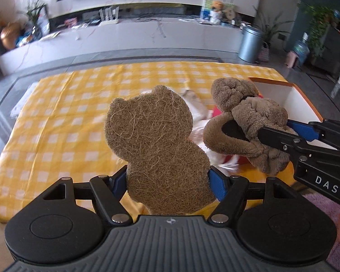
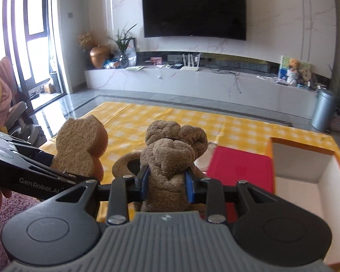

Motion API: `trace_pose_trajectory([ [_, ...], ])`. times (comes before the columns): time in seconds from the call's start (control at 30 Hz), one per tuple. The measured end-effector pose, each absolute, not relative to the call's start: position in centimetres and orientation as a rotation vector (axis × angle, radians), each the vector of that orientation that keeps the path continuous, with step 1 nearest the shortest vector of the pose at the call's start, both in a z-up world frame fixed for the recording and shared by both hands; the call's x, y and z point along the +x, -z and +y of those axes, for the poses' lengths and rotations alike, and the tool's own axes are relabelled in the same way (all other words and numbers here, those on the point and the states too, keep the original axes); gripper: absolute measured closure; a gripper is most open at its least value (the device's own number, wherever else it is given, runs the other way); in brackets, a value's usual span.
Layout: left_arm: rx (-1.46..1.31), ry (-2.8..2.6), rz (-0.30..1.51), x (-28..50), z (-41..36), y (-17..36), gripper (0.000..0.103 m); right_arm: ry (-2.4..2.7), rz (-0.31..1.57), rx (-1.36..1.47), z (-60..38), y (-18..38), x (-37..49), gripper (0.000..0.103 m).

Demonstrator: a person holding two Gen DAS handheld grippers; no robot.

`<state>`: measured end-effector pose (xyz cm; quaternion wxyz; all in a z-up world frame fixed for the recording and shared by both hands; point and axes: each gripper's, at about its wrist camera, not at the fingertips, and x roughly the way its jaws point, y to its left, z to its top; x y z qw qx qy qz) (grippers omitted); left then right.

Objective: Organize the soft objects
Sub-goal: 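Carry the sponge and the teddy bear over the open cardboard box with both grippers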

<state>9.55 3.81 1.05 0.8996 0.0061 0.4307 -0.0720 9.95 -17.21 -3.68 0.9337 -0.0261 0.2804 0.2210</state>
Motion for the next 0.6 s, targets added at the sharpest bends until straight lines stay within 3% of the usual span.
trace_pose_trajectory([
  [0.4,0.241,0.514,0.828,10.3,-9.6,-3.5,0.02,-0.259,0.593,-0.037,-28.4,0.8,7.7,0.071],
  [0.6,0.355,0.7,0.902,13.7,-16.1,-2.9,0.02,-0.196,0.716,-0.02,-34.3,0.6,10.2,0.071],
])
